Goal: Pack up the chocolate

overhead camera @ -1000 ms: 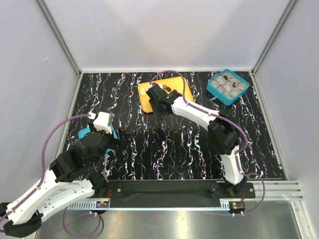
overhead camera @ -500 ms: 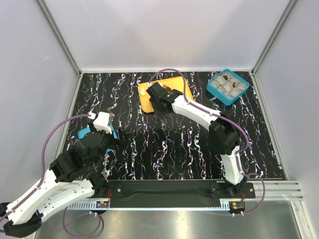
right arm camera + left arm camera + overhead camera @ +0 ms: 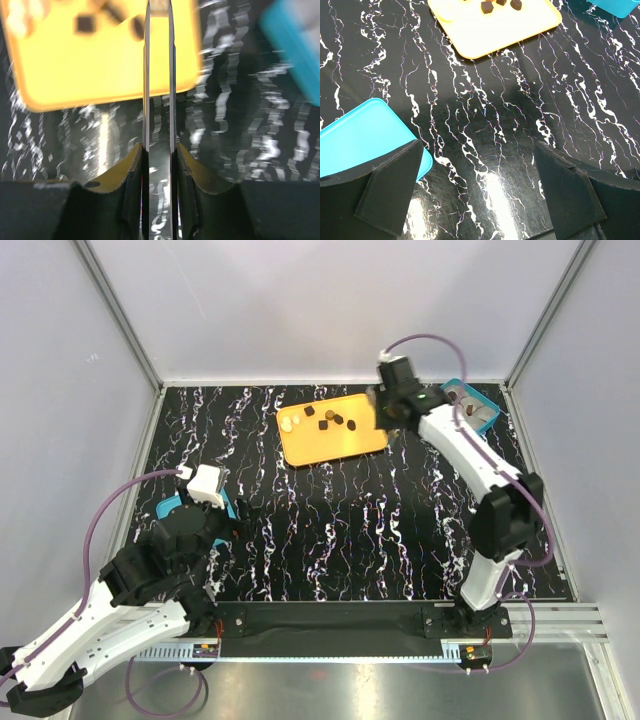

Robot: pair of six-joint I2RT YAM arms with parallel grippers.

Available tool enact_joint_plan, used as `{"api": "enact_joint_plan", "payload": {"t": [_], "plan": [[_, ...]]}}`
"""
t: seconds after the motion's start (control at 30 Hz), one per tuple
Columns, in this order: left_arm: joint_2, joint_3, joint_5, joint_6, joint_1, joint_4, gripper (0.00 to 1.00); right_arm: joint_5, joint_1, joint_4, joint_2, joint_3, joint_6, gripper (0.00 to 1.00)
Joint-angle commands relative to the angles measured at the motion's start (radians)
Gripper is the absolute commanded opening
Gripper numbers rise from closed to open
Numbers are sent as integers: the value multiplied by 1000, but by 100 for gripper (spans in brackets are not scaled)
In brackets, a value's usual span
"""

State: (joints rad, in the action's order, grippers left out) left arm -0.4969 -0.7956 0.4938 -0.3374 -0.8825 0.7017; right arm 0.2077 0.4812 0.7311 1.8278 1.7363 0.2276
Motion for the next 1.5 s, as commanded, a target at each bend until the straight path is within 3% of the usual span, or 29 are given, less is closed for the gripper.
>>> {"api": "enact_joint_plan", "payload": {"t": [0.0, 0.3, 0.53, 1.07, 1.47], "plan": [[12, -1, 3, 5, -3, -44, 99, 22, -110, -7, -96, -14, -20, 26], [12, -1, 2, 3, -3, -42, 99, 33, -401, 42, -46, 45, 1, 26], [11, -2, 2, 3, -3, -42, 99, 10, -538, 39, 47, 100, 9, 26], [-2, -1, 5, 6, -3, -42, 99, 18, -610, 56, 191, 184, -16, 28], [-5, -2, 6, 8, -3, -44, 99, 47, -613, 53, 202, 166, -13, 33]]}}
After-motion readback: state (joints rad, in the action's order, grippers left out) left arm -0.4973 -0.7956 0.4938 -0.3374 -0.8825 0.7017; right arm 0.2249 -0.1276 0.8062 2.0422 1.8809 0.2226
